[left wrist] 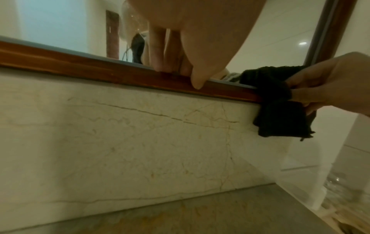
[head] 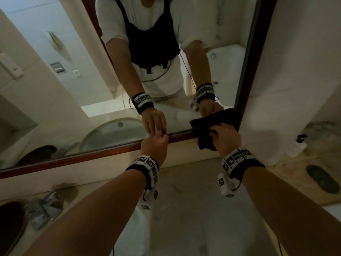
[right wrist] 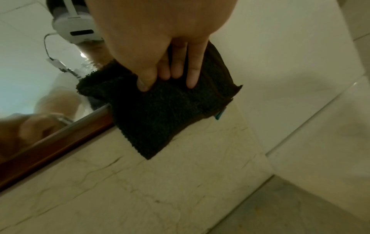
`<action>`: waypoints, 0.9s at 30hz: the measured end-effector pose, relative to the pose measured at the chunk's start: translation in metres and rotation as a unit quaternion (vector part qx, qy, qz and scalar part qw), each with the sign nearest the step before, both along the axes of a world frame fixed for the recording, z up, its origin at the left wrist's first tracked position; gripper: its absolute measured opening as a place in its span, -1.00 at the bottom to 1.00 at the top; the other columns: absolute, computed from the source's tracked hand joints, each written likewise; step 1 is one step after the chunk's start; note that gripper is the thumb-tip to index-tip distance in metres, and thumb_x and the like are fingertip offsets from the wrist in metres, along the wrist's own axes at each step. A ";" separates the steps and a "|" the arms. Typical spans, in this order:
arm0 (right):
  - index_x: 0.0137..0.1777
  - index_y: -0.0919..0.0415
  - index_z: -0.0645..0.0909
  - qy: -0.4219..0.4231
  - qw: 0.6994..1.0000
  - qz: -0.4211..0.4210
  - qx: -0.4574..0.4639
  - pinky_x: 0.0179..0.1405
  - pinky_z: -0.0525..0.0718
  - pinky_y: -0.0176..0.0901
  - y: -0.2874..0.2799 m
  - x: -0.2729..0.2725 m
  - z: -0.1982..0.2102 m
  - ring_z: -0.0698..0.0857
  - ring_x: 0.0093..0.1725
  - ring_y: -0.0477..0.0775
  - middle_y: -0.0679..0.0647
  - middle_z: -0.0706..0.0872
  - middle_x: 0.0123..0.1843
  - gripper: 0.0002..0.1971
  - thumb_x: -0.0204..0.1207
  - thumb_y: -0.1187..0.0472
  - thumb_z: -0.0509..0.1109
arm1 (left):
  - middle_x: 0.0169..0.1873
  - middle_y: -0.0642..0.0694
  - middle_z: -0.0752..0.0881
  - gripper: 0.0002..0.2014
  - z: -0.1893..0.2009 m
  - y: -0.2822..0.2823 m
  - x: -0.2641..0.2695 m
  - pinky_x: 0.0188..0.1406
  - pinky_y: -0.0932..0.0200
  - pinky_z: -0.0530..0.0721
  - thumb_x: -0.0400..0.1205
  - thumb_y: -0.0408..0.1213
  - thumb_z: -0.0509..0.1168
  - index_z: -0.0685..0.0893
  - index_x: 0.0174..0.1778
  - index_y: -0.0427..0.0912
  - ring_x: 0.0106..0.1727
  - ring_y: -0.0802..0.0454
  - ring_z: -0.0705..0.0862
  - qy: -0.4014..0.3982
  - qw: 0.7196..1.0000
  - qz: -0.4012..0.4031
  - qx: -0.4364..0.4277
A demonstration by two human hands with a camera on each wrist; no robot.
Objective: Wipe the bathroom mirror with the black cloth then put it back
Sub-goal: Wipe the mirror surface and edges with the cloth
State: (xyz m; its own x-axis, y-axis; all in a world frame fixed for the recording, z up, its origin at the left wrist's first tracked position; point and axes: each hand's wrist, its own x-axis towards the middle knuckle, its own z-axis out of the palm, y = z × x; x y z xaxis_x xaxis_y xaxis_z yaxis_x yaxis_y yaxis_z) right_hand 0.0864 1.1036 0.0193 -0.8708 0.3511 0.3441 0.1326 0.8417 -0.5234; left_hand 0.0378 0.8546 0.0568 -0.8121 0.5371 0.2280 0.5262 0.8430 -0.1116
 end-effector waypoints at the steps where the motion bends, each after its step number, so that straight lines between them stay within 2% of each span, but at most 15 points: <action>1: 0.11 0.08 0.80 -0.002 1.000 -0.011 0.005 -0.21 0.57 -0.07 0.005 0.002 0.000 0.68 0.08 0.25 0.13 0.76 0.04 -0.82 0.62 0.18 0.37 | -0.37 -0.24 0.59 -0.81 0.000 0.000 -0.001 -0.57 0.18 0.26 0.30 -0.49 0.54 0.64 -0.36 -0.26 -0.47 -0.24 0.60 0.003 1.000 -0.004 -0.001; 4: 0.12 0.13 0.79 -0.003 0.999 -0.044 0.015 -0.25 0.58 -0.04 0.023 0.008 0.000 0.71 0.02 0.33 0.20 0.77 0.05 -0.81 0.62 0.20 0.37 | -0.46 -0.23 0.54 -0.78 0.005 0.003 -0.002 -0.58 0.22 0.26 0.22 -0.54 0.54 0.62 -0.41 -0.26 -0.54 -0.19 0.54 0.010 1.000 -0.016 0.005; 7: 0.15 0.19 0.78 0.000 0.997 -0.078 0.019 -0.15 0.66 0.07 0.042 0.016 -0.002 0.72 0.03 0.40 0.27 0.77 0.10 -0.79 0.62 0.22 0.36 | -0.52 -0.21 0.50 -0.76 0.006 0.004 -0.001 -0.55 0.25 0.22 0.15 -0.57 0.51 0.59 -0.46 -0.25 -0.56 -0.13 0.50 0.020 0.999 -0.034 0.016; 10: 0.15 0.24 0.77 0.017 0.995 -0.095 0.017 -0.08 0.67 0.09 0.043 0.015 -0.006 0.71 0.04 0.42 0.31 0.77 0.11 -0.79 0.61 0.28 0.36 | -0.51 -0.17 0.50 -0.76 0.004 0.004 -0.003 -0.57 0.26 0.21 0.16 -0.55 0.50 0.59 -0.47 -0.21 -0.53 -0.12 0.50 0.030 0.999 -0.035 0.020; 14: 0.11 0.37 0.77 0.068 0.991 -0.119 -0.001 0.00 0.68 0.14 0.030 0.008 -0.017 0.72 0.01 0.48 0.41 0.77 0.03 -0.80 0.56 0.38 0.38 | -0.49 -0.14 0.53 -0.76 0.004 0.002 -0.004 -0.61 0.28 0.27 0.18 -0.53 0.53 0.61 -0.46 -0.19 -0.50 -0.12 0.55 0.018 1.000 -0.023 0.010; 16: 0.13 0.40 0.75 0.072 0.989 -0.128 -0.018 0.07 0.67 0.16 0.024 0.008 -0.016 0.70 0.04 0.48 0.43 0.76 0.03 -0.77 0.57 0.35 0.34 | -0.47 -0.15 0.55 -0.77 0.004 0.000 -0.005 -0.60 0.26 0.27 0.19 -0.52 0.54 0.62 -0.45 -0.19 -0.47 -0.13 0.57 0.014 0.999 -0.028 0.007; 19: 0.24 0.39 0.69 0.040 0.987 -0.150 -0.049 0.25 0.60 0.15 0.010 0.007 -0.009 0.66 0.19 0.45 0.40 0.72 0.17 -0.73 0.60 0.37 0.29 | -0.43 -0.17 0.58 -0.79 0.002 0.000 -0.008 -0.60 0.24 0.30 0.23 -0.50 0.56 0.66 -0.42 -0.20 -0.43 -0.16 0.60 -0.002 0.999 -0.031 0.007; 21: 0.30 0.36 0.66 0.009 0.985 -0.160 -0.070 0.30 0.57 0.13 0.000 0.004 -0.004 0.63 0.24 0.42 0.38 0.70 0.22 -0.70 0.61 0.36 0.28 | -0.24 -0.19 0.64 -0.88 0.006 0.000 -0.008 -0.52 0.15 0.37 0.40 -0.44 0.49 0.72 -0.22 -0.20 -0.22 -0.19 0.66 -0.015 0.999 -0.028 -0.013; 23: 0.31 0.32 0.65 -0.011 0.986 -0.151 -0.075 0.33 0.58 0.15 -0.016 0.000 -0.001 0.63 0.24 0.39 0.34 0.69 0.23 -0.69 0.61 0.33 0.27 | 0.07 -0.21 0.61 -0.83 0.004 0.000 -0.010 -0.32 0.04 0.44 0.63 -0.39 0.27 0.66 0.12 -0.20 0.13 -0.22 0.61 -0.033 0.998 -0.025 -0.048; 25: 0.31 0.31 0.65 -0.019 0.986 -0.140 -0.083 0.35 0.57 0.16 -0.032 -0.003 0.001 0.63 0.25 0.37 0.32 0.69 0.24 -0.69 0.62 0.31 0.28 | 0.18 -0.22 0.56 -0.78 0.002 -0.002 -0.011 -0.22 0.03 0.43 0.70 -0.39 0.17 0.59 0.23 -0.21 0.23 -0.22 0.55 -0.037 0.997 -0.033 -0.068; 27: 0.33 0.31 0.65 -0.020 0.988 -0.131 -0.085 0.37 0.55 0.14 -0.049 -0.004 0.003 0.62 0.26 0.36 0.31 0.69 0.25 -0.69 0.62 0.31 0.29 | 0.15 -0.21 0.58 -0.79 0.000 -0.004 -0.012 -0.23 0.05 0.41 0.70 -0.39 0.16 0.60 0.21 -0.21 0.20 -0.21 0.56 -0.012 0.997 -0.045 -0.062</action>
